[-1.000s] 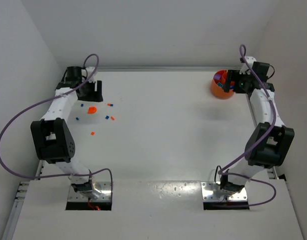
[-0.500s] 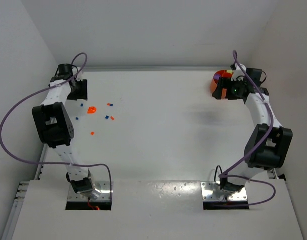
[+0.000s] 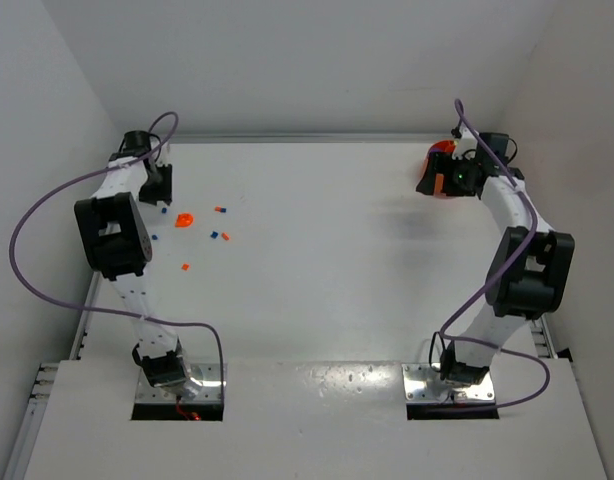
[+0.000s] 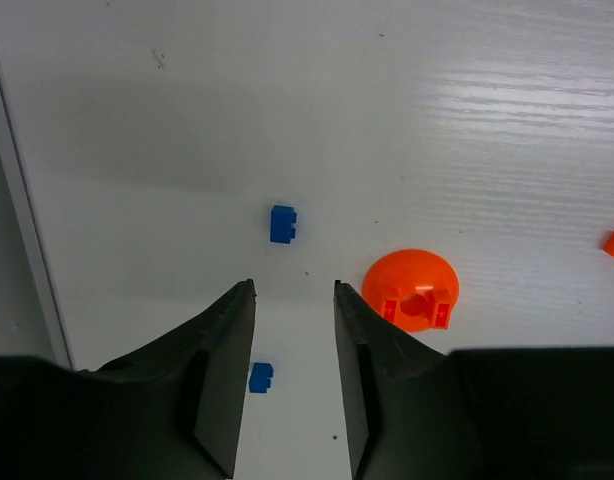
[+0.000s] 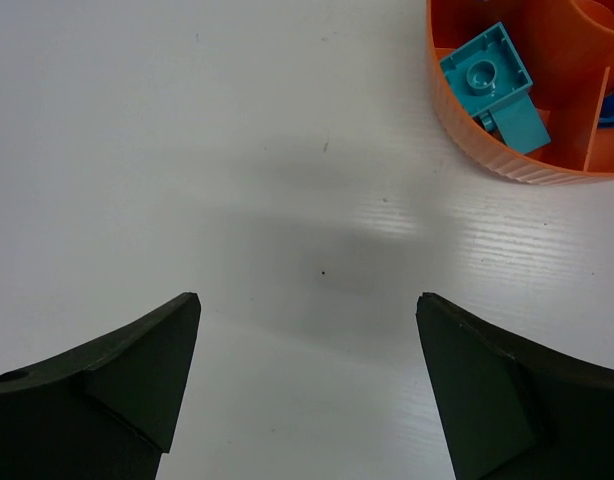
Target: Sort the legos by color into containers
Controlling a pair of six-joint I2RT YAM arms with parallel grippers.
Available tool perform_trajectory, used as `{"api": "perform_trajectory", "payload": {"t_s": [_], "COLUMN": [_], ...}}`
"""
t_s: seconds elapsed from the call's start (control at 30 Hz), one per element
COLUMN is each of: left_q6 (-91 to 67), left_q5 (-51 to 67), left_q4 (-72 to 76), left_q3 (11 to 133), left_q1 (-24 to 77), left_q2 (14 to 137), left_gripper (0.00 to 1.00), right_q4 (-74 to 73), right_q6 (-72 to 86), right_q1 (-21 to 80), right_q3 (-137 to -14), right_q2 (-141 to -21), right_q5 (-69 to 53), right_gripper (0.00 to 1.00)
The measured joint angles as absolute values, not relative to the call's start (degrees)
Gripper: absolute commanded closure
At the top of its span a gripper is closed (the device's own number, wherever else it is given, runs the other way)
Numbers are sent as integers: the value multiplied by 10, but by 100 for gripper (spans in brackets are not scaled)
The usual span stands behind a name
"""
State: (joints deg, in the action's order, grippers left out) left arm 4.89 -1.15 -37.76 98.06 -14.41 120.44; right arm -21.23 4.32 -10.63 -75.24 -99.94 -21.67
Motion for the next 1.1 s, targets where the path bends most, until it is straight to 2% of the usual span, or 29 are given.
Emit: {"api": "perform_trajectory", "payload": {"t_s": [0.73,1.1], "left_q6": [47,50], "left_q5": [-26,30], "left_q4": [-397,-401], "left_q3": [1035,1047], "left_q1": [-145,-173], "left_q2": [1293,1306], "left_gripper": [60,65], "right_q4": [-220,-223], "right_q6": [34,26], "right_q1": [-92,-86], "right_q3": [-768,-768], "right_q2": [-1013,-1012], "right_q5": [-212,-209], "right_gripper": [12,12]}}
